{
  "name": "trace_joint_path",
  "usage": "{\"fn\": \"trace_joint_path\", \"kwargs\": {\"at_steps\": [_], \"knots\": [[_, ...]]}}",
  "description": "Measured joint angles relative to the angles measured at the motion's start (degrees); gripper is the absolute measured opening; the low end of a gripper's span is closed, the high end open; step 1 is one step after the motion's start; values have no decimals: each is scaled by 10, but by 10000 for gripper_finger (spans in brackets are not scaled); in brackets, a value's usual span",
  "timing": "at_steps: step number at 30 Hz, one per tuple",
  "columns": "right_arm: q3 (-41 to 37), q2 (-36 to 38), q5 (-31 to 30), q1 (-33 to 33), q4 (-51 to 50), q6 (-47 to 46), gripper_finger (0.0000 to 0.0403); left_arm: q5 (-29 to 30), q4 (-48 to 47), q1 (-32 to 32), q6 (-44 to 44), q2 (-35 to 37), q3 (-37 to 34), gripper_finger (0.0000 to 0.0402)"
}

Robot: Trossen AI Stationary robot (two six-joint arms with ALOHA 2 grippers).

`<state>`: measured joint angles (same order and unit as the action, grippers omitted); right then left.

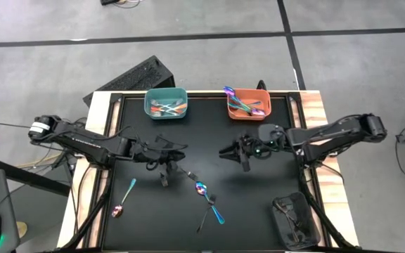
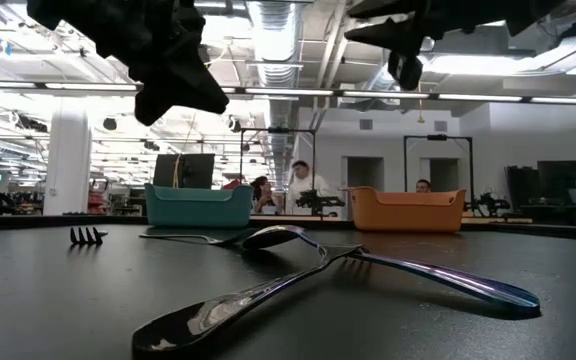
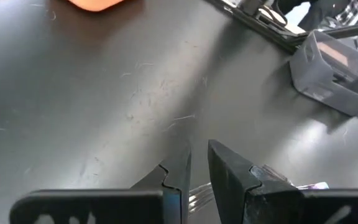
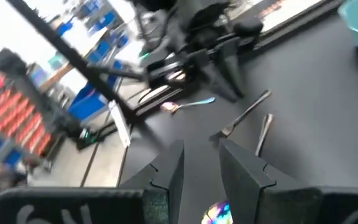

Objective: Sort silverware by color (type)
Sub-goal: Put the purple spoon into the orange bin

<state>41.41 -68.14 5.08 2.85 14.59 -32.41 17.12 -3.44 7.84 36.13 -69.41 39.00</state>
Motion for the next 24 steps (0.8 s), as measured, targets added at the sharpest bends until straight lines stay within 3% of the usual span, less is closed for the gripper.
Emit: {"fn": "trace_joint_path", "kwargs": {"at_steps": [7,16,24], "knots": [[5,-5,-49,-16,-6,-58,120,1,-11,0,28,0,0,43],[5,-3,-50,-46,-72,-96,120,2,-60,0,20,-1,0,43],[5,-3,-50,-53,-57,-94,120,42,-62,-1,7,-1,0,43]]}}
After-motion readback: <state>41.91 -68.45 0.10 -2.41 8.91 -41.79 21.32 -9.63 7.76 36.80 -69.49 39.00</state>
